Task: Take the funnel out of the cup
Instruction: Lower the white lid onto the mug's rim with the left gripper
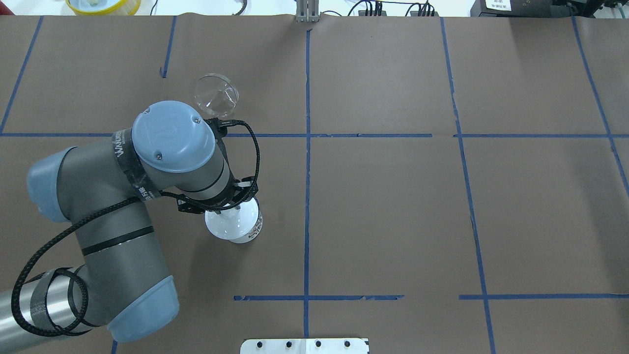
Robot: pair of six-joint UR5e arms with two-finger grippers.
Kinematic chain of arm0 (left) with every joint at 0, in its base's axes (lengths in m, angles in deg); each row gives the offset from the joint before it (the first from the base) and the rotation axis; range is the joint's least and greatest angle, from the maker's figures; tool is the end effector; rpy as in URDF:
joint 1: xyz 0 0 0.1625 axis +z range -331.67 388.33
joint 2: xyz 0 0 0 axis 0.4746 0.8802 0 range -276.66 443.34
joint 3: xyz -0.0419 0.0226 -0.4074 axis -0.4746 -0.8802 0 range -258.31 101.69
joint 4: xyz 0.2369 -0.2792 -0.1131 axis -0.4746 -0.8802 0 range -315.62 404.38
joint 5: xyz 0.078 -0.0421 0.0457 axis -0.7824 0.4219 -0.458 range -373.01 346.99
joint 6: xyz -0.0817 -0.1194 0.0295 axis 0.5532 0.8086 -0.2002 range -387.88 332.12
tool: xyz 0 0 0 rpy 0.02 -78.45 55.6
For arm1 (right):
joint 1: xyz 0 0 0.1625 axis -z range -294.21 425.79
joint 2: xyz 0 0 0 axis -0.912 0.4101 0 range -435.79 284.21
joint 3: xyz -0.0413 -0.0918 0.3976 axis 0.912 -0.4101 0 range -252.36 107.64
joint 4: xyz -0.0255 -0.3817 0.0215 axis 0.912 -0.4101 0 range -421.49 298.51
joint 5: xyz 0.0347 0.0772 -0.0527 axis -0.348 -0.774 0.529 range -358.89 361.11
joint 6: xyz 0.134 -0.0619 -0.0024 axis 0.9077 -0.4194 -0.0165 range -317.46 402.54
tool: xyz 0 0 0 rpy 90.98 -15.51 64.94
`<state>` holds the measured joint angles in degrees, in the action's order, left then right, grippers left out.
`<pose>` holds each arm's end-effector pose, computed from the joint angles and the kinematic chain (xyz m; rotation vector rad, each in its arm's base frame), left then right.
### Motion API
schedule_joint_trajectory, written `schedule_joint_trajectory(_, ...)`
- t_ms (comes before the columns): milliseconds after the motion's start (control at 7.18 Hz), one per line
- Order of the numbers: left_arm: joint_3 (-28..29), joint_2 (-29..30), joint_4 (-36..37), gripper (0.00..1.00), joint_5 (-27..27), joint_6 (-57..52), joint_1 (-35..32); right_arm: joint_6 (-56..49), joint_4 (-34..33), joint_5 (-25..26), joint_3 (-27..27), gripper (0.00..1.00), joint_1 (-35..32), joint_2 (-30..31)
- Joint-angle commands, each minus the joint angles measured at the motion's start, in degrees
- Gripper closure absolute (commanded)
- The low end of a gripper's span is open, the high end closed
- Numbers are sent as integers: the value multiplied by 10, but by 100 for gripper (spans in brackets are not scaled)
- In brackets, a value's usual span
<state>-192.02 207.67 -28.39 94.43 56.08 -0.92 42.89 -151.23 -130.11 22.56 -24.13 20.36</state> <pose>0.4704 -0.3656 0.2378 -0.0637 0.7642 -0.2767 0.0354 -0.4130 0.6907 -0.0189 -0.7194 0.0104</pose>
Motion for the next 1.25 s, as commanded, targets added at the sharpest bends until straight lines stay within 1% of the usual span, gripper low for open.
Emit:
schedule_joint_trajectory(0,1,-1,0,100,0,-2,1,0,0,0,0,0,0,0)
schedule_joint_trajectory(279,1,-2,-1,100,0,-4,1,0,0,0,0,0,0,0)
schedule_joint_trajectory(697,15,-4,-25,100,-1,-4,0,0,0,0,0,0,0,0)
schedule_joint_trajectory(1114,15,-5,-25,100,-1,-4,0,0,0,0,0,0,0,0)
